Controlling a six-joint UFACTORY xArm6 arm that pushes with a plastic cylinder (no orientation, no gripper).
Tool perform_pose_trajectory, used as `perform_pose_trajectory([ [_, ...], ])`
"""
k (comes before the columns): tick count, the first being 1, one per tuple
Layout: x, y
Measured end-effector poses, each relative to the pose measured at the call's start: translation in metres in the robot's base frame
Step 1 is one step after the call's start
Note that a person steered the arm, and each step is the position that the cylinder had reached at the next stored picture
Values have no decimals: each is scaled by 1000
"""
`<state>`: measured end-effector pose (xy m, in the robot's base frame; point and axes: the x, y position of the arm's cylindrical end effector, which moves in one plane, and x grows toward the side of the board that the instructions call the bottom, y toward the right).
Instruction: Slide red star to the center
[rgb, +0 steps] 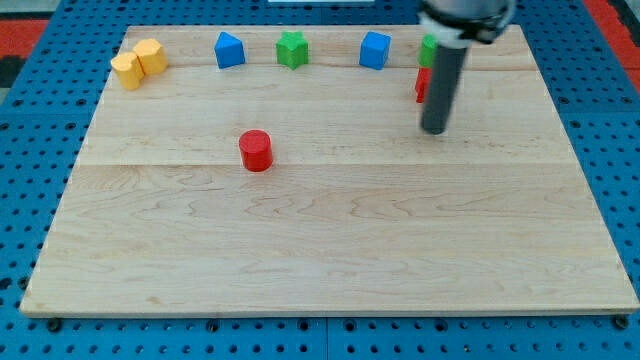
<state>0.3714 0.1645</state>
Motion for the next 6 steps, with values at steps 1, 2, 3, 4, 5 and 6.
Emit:
perform_pose_trajectory([
  [1,-39,48],
  [2,-60,11],
  [3,-44,-37],
  [4,11,-113],
  [5,-20,-96],
  [6,-63,-76],
])
